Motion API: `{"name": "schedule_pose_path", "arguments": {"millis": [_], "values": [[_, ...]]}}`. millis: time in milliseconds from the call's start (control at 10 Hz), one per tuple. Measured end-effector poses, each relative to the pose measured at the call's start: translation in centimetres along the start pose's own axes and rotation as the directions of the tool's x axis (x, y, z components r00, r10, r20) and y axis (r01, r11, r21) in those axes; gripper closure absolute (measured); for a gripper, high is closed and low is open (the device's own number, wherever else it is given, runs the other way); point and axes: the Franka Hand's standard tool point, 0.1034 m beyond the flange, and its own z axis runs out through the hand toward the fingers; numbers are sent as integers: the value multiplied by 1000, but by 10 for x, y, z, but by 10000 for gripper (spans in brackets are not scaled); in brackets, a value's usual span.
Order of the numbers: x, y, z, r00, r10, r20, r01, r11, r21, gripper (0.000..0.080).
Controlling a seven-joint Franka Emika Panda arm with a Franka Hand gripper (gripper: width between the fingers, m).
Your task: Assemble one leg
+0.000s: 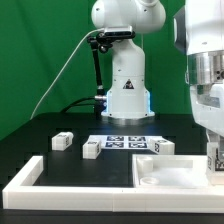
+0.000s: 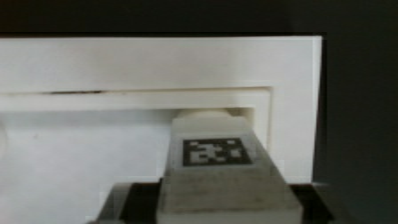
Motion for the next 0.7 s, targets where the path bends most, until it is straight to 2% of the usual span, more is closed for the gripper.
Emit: {"name": "schedule_pose_path", "arguments": {"millis": [100, 200, 300, 400, 500, 700], "values": [[0, 0, 0, 1000, 13, 1, -13, 1000, 0, 508], [0, 0, 0, 1000, -12, 1, 12, 1000, 0, 422], [0, 0, 0, 998, -60, 1, 60, 998, 0, 244], [1, -1, 0, 993, -121, -1, 121, 993, 8, 172], [1, -1, 0, 968, -252, -6, 253, 968, 4, 172], [-5, 1, 1, 859, -512, -9, 512, 859, 0, 154]]}}
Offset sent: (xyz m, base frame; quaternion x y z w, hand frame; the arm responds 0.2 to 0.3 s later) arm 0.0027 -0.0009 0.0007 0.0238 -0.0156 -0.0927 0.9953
